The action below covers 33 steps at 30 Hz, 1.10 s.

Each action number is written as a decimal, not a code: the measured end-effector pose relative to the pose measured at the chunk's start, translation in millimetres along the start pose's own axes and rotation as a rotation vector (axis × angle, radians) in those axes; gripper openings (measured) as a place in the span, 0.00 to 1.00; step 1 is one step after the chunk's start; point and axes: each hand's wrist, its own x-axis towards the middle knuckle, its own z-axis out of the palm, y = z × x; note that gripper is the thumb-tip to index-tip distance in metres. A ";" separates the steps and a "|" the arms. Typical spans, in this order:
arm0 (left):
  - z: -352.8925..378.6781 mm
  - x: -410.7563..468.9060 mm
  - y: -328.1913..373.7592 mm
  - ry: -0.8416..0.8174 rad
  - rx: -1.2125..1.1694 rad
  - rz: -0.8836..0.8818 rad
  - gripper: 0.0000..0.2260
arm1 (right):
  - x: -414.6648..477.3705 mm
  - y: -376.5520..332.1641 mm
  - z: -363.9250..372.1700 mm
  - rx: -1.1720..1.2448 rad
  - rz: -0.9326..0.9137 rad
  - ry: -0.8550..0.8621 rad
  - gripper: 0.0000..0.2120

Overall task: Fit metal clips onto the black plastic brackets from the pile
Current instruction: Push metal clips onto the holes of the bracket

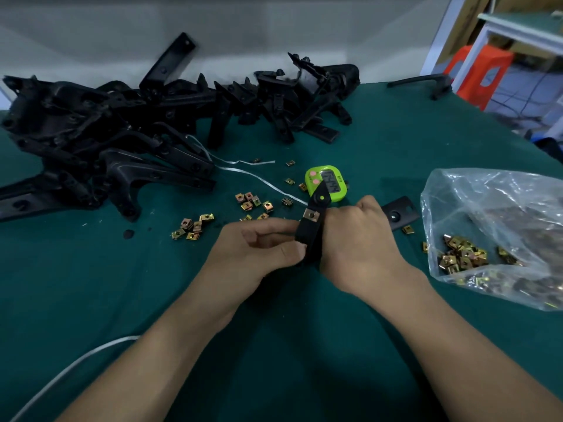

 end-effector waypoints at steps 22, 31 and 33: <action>44.3 36.2 77.6 0.247 0.009 0.097 0.25 | -18.6 48.5 -96.4 0.325 0.193 0.128 0.14; 215.3 60.8 57.8 -0.045 0.126 0.240 0.06 | -125.0 179.3 -94.5 0.751 0.621 0.074 0.09; 255.3 54.1 48.7 -0.125 0.334 0.344 0.05 | -163.5 203.2 -88.1 0.832 0.733 0.034 0.10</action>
